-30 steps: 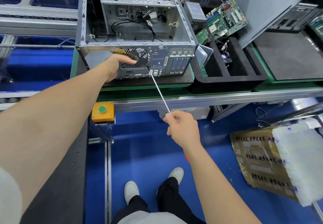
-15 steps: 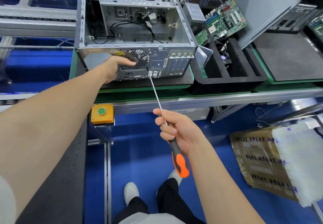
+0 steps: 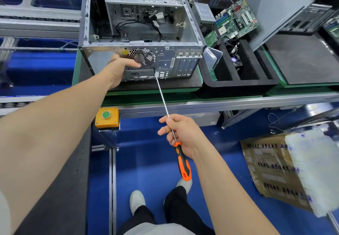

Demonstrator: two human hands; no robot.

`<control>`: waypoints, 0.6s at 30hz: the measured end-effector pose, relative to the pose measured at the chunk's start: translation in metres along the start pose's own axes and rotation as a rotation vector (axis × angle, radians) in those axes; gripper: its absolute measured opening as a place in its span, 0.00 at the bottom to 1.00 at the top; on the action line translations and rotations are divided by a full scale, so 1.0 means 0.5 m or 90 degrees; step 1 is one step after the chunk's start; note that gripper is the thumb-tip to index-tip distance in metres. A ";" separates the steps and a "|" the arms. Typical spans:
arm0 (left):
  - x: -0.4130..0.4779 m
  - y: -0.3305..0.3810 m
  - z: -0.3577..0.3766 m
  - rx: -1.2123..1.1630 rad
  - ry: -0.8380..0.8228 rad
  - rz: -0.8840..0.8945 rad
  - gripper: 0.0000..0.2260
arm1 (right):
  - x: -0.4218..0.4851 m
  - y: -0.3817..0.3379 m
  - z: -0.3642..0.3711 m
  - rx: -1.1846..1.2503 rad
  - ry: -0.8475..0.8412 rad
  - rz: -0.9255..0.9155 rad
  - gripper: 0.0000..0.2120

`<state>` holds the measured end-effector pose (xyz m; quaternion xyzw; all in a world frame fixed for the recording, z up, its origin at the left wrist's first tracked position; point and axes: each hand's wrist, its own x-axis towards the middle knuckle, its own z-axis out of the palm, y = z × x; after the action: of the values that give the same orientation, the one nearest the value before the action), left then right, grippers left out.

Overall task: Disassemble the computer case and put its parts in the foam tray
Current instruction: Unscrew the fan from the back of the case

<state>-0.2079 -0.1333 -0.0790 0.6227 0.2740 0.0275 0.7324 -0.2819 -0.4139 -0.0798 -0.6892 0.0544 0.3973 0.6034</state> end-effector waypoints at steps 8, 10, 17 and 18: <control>-0.039 -0.101 0.072 0.082 0.332 0.166 0.26 | 0.002 0.008 -0.001 -0.009 -0.003 0.009 0.13; -0.050 -0.121 0.092 0.156 0.417 0.169 0.26 | 0.002 0.008 -0.002 -0.008 -0.004 0.008 0.12; -0.059 -0.098 0.124 0.203 0.566 0.145 0.19 | 0.005 0.008 -0.007 -0.006 -0.003 -0.004 0.12; -0.063 -0.091 0.131 0.179 0.549 0.119 0.16 | 0.005 0.008 -0.008 -0.007 -0.005 -0.005 0.12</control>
<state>-0.2198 -0.2140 -0.1049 0.6699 0.4975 0.3122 0.4543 -0.2808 -0.4176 -0.0846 -0.6914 0.0474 0.3980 0.6012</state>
